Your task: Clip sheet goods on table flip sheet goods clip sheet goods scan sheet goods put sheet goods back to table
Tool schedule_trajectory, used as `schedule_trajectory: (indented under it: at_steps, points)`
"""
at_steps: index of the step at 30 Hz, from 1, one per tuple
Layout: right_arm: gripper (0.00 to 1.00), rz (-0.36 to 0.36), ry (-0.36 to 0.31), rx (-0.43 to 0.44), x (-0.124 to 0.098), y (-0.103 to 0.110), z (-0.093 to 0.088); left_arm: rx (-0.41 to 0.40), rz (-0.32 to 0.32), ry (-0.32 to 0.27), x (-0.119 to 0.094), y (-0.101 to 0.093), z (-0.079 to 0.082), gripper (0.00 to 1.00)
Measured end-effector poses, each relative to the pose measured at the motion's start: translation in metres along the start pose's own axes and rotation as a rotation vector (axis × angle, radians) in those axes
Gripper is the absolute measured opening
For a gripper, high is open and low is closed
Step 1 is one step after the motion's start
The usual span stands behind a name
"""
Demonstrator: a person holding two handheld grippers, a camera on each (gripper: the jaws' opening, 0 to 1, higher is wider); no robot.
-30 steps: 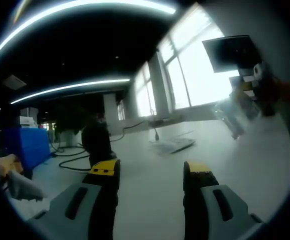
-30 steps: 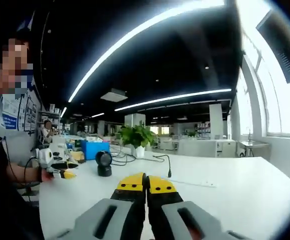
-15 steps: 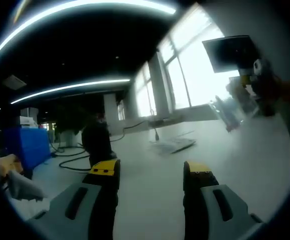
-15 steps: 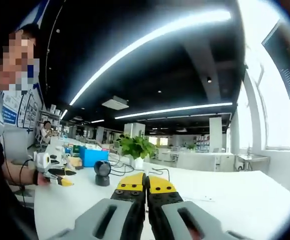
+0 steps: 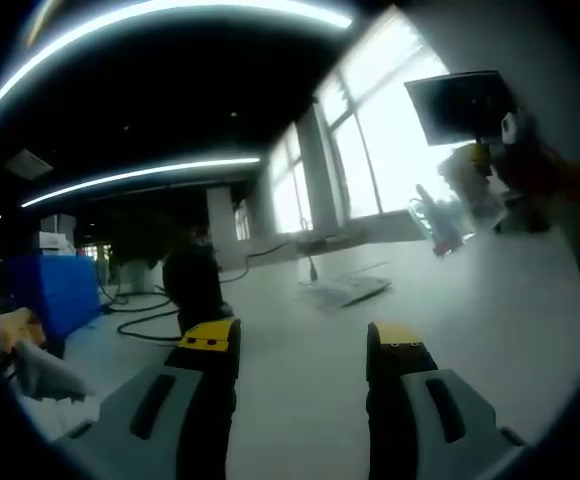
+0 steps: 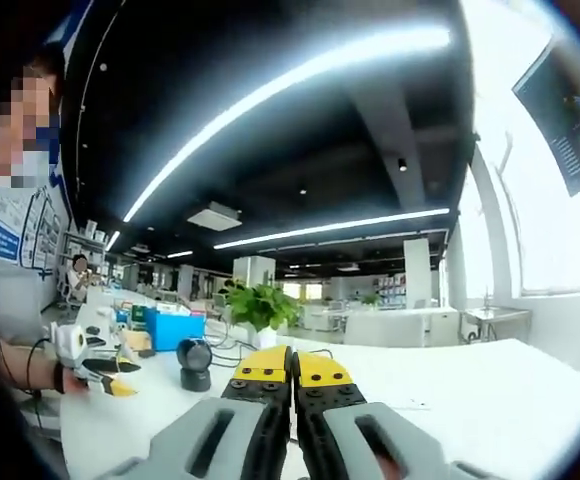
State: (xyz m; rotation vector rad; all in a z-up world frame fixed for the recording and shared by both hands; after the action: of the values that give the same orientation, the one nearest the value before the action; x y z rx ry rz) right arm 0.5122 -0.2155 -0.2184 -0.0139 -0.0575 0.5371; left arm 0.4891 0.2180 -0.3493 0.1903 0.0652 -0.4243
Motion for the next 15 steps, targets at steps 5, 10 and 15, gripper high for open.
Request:
schedule_trajectory:
  at_steps: [5,10,15]
  points:
    - [0.00,-0.006,0.012,0.042,0.009,0.005,0.000,0.000,-0.001,0.000,0.000,0.000,0.000,0.43]
    - [0.00,-0.013,0.027,0.056,0.017,0.011,-0.001,0.000,-0.001,-0.002,-0.001,0.000,0.000,0.43]
    - [0.00,-0.033,0.005,0.053,0.021,0.015,-0.003,-0.001,-0.001,-0.003,-0.001,0.000,0.000,0.43]
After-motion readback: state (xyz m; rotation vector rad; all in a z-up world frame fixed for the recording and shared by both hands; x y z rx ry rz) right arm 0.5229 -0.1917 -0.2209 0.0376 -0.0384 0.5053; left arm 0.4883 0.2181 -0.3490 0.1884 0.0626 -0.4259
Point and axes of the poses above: the point that each gripper's makers call its tool centre point, and the gripper's own axes: x roughly forward along the fingers, y roughly to its left, z roughly out of its top, the point moved 10 cm from there along -x, roughly backward along the fingers, and after that the axes turned 10 degrees about y, right-handed, at the moved point
